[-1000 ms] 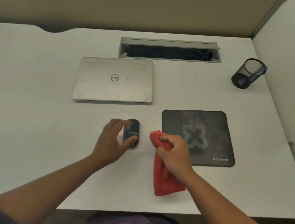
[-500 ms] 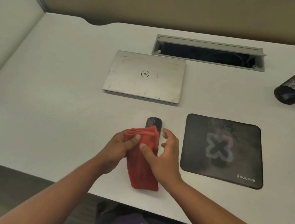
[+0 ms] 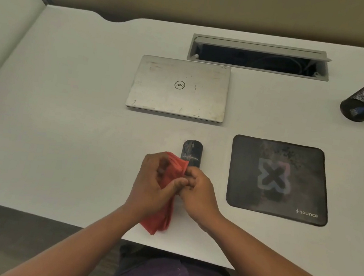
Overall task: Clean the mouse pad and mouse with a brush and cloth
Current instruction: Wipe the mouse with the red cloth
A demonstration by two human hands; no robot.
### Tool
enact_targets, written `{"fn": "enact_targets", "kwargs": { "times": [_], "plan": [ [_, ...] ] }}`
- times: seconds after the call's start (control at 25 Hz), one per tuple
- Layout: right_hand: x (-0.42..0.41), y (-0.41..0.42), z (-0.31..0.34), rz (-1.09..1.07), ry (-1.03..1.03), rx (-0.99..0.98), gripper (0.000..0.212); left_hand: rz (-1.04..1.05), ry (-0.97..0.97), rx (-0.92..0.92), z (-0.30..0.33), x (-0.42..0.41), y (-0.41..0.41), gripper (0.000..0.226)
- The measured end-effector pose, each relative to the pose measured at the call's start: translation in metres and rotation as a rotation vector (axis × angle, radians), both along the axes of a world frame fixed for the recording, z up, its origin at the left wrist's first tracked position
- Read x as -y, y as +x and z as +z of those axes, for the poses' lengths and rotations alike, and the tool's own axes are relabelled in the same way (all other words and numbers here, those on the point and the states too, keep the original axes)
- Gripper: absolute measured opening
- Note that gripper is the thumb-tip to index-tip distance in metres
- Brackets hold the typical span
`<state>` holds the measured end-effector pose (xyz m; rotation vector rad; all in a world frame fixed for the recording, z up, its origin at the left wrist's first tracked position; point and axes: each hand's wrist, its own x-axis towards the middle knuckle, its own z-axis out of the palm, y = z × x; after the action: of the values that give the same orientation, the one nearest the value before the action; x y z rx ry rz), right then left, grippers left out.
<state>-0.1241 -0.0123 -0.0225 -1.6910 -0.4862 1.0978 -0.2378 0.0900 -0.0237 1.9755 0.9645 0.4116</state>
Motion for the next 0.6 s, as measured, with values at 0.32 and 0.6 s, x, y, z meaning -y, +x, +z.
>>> {"fn": "enact_targets", "kwargs": {
  "times": [0.32, 0.6],
  "plan": [
    [0.006, 0.051, -0.014, 0.075, 0.068, 0.658, 0.053, 0.313, -0.051, 0.080, -0.004, -0.007, 0.005, 0.023],
    [-0.007, 0.100, -0.051, 0.615, -0.125, 0.959, 0.101, 0.142, 0.123, -0.027, -0.012, -0.016, 0.016, 0.031]
  ]
}}
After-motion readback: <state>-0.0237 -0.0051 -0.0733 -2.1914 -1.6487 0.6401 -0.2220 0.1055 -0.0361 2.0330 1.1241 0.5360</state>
